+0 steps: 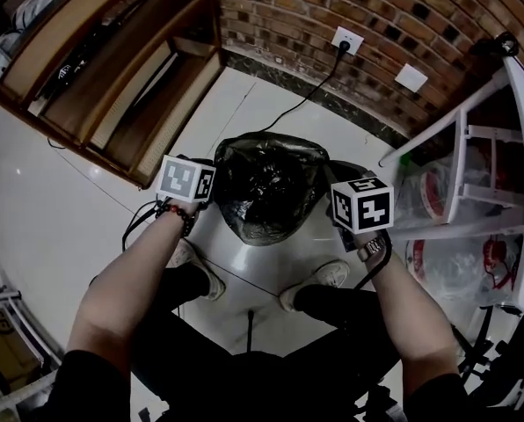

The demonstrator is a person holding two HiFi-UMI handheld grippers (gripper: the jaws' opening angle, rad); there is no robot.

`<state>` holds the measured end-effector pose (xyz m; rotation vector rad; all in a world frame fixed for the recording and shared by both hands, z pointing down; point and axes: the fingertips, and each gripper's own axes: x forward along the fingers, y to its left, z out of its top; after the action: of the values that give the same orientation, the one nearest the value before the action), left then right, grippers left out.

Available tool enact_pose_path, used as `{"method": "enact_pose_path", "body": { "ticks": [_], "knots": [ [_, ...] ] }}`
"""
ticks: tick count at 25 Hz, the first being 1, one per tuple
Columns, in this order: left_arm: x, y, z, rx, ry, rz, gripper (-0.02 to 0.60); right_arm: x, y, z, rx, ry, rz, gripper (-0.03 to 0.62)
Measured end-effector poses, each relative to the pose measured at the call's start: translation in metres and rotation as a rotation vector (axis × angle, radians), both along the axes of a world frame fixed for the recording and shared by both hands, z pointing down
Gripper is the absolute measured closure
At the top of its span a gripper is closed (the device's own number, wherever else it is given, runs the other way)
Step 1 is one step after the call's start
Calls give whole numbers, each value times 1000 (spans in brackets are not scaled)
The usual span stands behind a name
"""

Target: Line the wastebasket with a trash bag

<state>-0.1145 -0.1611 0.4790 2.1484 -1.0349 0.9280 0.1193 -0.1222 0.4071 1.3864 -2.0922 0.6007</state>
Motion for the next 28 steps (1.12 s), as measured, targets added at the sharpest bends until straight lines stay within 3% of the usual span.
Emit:
{"method": "enact_pose_path", "body": {
  "ticks": [11, 14, 16, 18, 21, 28],
  "knots": [
    [-5, -16, 18, 22, -46, 3, 509, -5, -33, 61, -65, 60, -29, 586],
    [-9, -21, 25, 13, -47, 4, 509, -10, -37, 74, -85, 69, -49, 549],
    [-8, -20, 29, -9, -11, -5, 458, -13, -37, 83, -102, 70, -62, 520],
    [0, -15, 29, -58, 87, -30, 399, -13, -36, 91, -117, 74, -70, 485],
    [13, -7, 29, -125, 215, -71, 360, -10, -36, 105, -144, 73, -71, 454],
    [7, -2, 49, -165, 155, -108, 382, 1, -35, 133, -212, 36, -41, 423]
  ]
}}
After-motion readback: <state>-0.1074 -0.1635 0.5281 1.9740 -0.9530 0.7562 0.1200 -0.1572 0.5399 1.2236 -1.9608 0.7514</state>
